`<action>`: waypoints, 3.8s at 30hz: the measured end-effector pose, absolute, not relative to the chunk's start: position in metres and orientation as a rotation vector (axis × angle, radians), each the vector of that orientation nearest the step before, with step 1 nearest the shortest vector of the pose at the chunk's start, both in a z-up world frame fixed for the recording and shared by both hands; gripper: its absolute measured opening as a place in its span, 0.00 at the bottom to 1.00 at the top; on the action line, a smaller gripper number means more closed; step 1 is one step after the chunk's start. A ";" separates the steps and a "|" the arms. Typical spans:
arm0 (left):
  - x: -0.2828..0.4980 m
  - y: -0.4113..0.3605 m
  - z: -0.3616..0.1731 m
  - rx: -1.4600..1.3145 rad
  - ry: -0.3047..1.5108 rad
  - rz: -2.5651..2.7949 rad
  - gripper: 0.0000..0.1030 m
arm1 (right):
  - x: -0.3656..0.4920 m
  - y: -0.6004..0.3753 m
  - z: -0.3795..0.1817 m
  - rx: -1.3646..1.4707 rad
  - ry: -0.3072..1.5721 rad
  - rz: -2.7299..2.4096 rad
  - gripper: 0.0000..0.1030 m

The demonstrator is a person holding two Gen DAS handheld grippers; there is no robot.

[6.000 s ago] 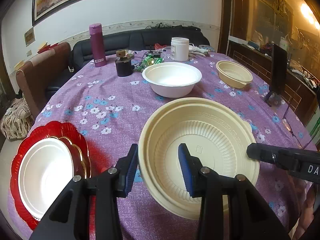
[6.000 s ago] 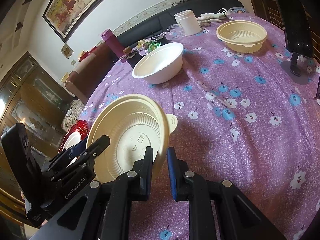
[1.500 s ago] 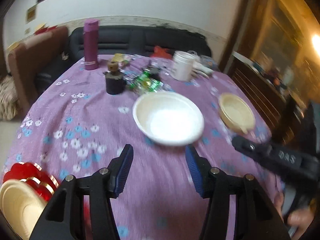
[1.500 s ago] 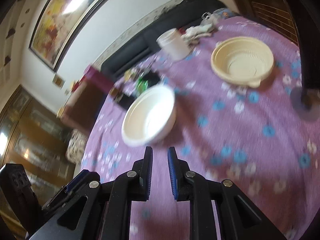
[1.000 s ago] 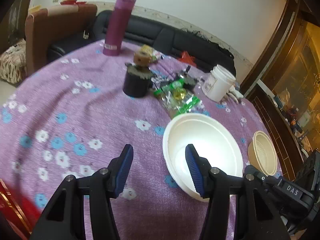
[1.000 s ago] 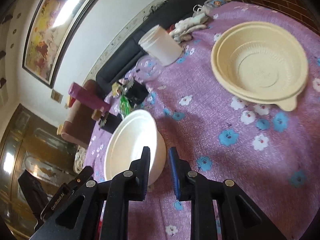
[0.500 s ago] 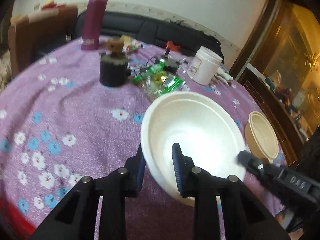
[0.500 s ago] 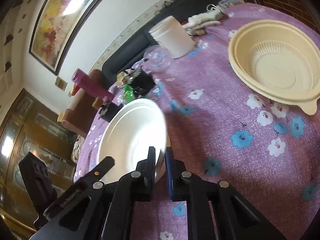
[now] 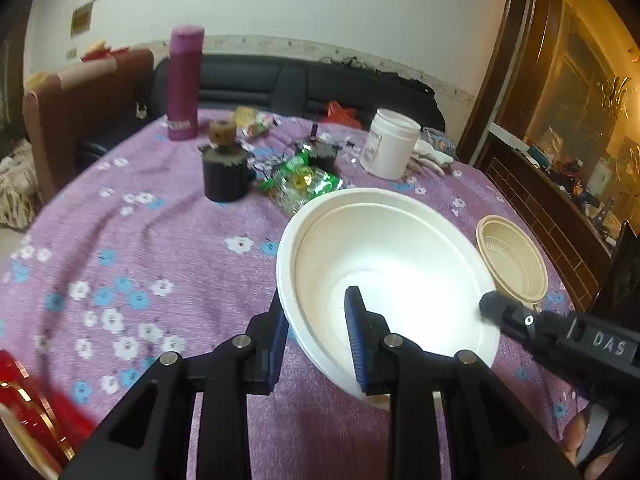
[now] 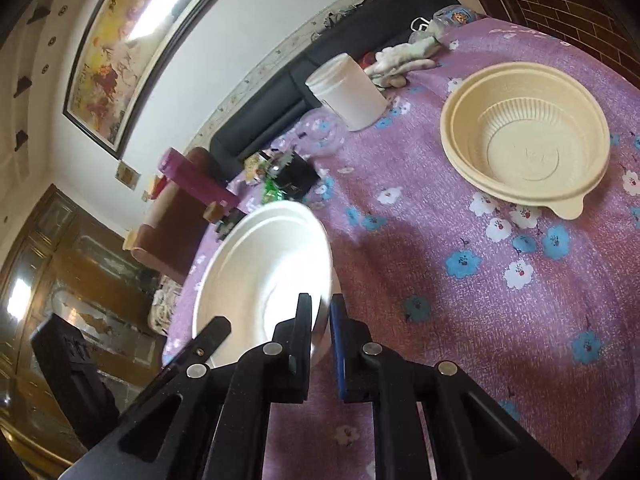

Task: Organize plates and bowls
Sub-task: 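Lift the white bowl with both tools toward the plate stack, then carry the white bowl with both tools over the cream-yellow bowl in the stack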

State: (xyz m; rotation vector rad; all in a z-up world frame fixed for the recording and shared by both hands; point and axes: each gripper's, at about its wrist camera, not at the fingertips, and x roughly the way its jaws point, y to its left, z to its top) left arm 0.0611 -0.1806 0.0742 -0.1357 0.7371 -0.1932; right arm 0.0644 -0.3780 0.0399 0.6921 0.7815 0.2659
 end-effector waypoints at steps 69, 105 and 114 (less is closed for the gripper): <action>-0.145 -0.154 0.049 0.096 0.705 -0.254 0.26 | -0.143 -0.326 0.026 0.387 0.803 0.172 0.13; -0.153 -0.144 0.057 0.125 0.634 -0.205 0.27 | -0.142 -0.307 0.033 0.370 0.795 0.191 0.13; -0.157 -0.139 0.066 0.128 0.598 -0.186 0.27 | -0.145 -0.303 0.043 0.364 0.774 0.209 0.13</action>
